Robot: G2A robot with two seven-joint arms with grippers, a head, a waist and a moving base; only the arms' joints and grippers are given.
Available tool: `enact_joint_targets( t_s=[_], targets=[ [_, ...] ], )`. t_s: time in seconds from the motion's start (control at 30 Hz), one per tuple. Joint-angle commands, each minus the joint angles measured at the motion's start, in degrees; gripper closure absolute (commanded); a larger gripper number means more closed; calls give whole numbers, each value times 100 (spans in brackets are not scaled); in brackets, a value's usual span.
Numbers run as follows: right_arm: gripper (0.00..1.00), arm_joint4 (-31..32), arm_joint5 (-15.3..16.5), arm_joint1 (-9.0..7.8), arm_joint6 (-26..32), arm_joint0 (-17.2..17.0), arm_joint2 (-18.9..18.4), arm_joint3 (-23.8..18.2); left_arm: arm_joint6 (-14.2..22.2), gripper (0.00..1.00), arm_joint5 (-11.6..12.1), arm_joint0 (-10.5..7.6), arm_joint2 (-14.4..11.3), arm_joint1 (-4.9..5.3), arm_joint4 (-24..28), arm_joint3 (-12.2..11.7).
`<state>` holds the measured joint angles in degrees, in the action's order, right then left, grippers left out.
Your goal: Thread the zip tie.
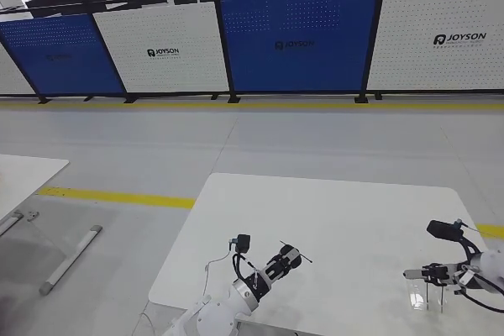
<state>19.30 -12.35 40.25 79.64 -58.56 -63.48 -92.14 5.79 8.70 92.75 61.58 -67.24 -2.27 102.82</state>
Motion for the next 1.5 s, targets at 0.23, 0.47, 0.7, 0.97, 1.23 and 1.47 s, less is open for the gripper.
enact_joint_targets(
  t_s=[0.23, 0.47, 0.7, 0.97, 1.23, 1.47],
  targets=[
    [0, -30, 126, -3, -263, -140, -53, -18, 0, 100, 0, 0, 0, 0, 0, 0],
    [38, -14, 244, -94, -104, -358, -377, -122, 0, 100, 0, 0, 0, 0, 0, 0],
    [55, 89, 32, -85, 0, -346, -325, -42, 0, 100, 0, 0, 0, 0, 0, 0],
    [58, 40, -26, -54, 0, -227, -209, 167, 0, 100, 0, 0, 0, 0, 0, 0],
    [66, 156, -212, -8, 0, -88, 39, 309, 0, 100, 0, 0, 0, 0, 0, 0],
    [67, 244, -352, 65, 0, 84, 258, 467, 0, 100, 0, 0, 0, 0, 0, 0]
  ],
)
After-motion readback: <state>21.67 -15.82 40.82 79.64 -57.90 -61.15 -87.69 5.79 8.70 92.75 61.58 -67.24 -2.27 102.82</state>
